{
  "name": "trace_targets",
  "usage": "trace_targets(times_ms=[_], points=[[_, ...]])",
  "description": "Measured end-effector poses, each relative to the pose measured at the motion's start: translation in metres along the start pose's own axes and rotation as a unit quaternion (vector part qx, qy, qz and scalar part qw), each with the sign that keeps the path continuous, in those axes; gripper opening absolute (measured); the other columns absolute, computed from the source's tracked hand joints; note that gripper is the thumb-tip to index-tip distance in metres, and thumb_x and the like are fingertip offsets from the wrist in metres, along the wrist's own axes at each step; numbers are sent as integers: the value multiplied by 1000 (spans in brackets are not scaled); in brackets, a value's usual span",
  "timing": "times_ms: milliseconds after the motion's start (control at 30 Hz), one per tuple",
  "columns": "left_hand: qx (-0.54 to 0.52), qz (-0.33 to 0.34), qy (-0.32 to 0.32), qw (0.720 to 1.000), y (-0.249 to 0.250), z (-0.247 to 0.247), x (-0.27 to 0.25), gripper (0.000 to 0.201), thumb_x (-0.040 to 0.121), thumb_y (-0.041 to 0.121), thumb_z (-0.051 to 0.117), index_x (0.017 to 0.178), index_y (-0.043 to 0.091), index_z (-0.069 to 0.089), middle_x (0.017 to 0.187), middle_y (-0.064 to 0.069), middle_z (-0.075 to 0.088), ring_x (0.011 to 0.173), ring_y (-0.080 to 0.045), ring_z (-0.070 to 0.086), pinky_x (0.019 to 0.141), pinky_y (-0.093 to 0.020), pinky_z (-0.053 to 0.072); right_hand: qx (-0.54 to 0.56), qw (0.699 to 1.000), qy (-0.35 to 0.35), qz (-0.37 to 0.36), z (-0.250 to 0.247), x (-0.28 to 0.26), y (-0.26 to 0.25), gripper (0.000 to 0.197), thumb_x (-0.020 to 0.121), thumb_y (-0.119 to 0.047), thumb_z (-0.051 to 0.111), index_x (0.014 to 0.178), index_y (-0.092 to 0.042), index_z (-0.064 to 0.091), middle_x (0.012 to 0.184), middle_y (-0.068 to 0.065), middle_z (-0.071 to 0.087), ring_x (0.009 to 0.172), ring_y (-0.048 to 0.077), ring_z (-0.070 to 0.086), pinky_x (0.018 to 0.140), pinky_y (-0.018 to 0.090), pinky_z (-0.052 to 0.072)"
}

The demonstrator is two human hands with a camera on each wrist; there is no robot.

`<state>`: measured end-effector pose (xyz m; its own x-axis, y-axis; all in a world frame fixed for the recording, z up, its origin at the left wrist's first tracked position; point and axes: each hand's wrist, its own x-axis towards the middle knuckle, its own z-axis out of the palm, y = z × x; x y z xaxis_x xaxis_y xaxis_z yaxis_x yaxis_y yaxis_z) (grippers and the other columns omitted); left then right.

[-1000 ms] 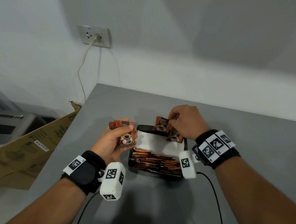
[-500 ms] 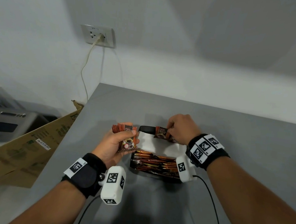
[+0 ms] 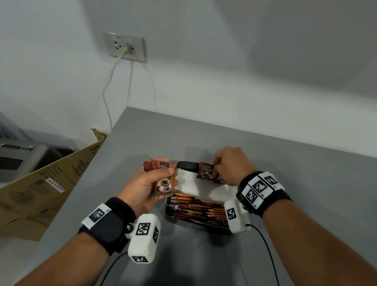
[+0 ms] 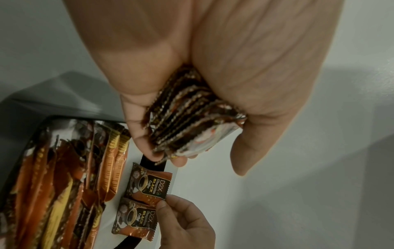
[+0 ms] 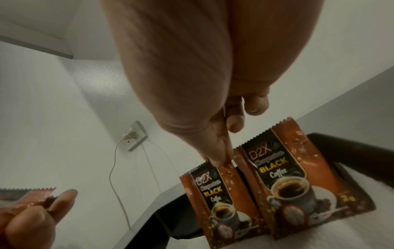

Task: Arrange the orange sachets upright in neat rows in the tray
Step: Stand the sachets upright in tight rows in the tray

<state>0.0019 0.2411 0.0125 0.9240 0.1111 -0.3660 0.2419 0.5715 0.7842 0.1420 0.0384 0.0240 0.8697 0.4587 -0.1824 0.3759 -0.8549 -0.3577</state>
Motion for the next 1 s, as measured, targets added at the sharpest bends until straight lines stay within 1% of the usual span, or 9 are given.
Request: trace_targets(times_ms=[267, 367, 433, 533, 567, 700, 833, 933, 1000], points=[[-5, -12, 4, 1000, -1, -3, -1, 39, 70, 14, 75, 108, 17, 66, 90, -10, 72, 75, -23, 71, 64, -35, 58, -6, 1000, 23, 0, 2, -1, 3, 20, 92, -8, 59, 99, -15, 76, 104, 5, 72, 89, 21, 66, 81, 39, 58], [-10, -19, 3, 1000, -1, -2, -1, 39, 70, 13, 75, 107, 15, 66, 90, -12, 71, 77, -25, 71, 66, -37, 58, 17, 999, 36, 4, -2, -6, 4, 24, 94, -7, 58, 109, -14, 75, 115, 5, 71, 100, 20, 66, 90, 31, 55], [-6, -25, -2, 1000, -1, -1, -1, 40, 69, 11, 75, 108, 15, 66, 93, -13, 70, 81, -27, 71, 72, -41, 58, 47, 998, 43, 2, -12, -12, 2, 26, 94, -7, 57, 113, -14, 73, 120, 4, 68, 104, 17, 64, 89, 24, 49], [-1, -24, -17, 1000, 1, 6, -3, 49, 69, 7, 73, 116, 12, 64, 98, -16, 70, 83, -29, 69, 89, -54, 53, 105, 993, 55, -21, -33, -25, -12, 23, 93, -13, 60, 112, -18, 73, 110, -4, 67, 82, 1, 60, 79, 17, 48], [-1, -22, -23, 999, 3, 10, -3, 52, 69, 5, 72, 120, 10, 63, 100, -17, 70, 83, -30, 69, 90, -55, 52, 127, 990, 52, -39, -40, -30, -20, 22, 92, -17, 63, 111, -20, 73, 105, -8, 67, 80, -3, 58, 80, 16, 49], [-27, -18, -55, 998, 9, 28, -4, 56, 71, 1, 68, 126, 5, 59, 97, -19, 70, 76, -29, 71, 64, -39, 60, 208, 972, -41, -101, -54, -47, -53, 21, 86, -28, 75, 107, -24, 76, 101, -13, 73, 90, -3, 66, 82, 14, 50], [-40, -2, -62, 997, 10, 38, -4, 62, 71, -1, 67, 132, 4, 54, 101, -20, 67, 78, -30, 70, 65, -41, 60, 262, 960, -37, -97, -50, -52, -66, 20, 80, -12, 79, 99, -17, 76, 87, -4, 76, 72, 9, 71, 72, 28, 60], [-20, 16, -48, 999, 11, 37, -4, 55, 71, -1, 74, 122, 9, 57, 102, -19, 69, 83, -33, 71, 72, -46, 60, 244, 966, -12, -89, -53, -49, -66, 10, 83, -12, 76, 89, -20, 75, 79, -6, 74, 66, 2, 68, 64, 18, 54], [-6, 24, -16, 1000, 13, 31, -3, 50, 74, 4, 78, 119, 10, 58, 100, -16, 70, 83, -32, 70, 67, -45, 61, 209, 975, 22, -76, -58, -42, -63, 8, 86, -16, 75, 85, -24, 74, 77, -12, 71, 68, -3, 65, 62, 11, 47]])
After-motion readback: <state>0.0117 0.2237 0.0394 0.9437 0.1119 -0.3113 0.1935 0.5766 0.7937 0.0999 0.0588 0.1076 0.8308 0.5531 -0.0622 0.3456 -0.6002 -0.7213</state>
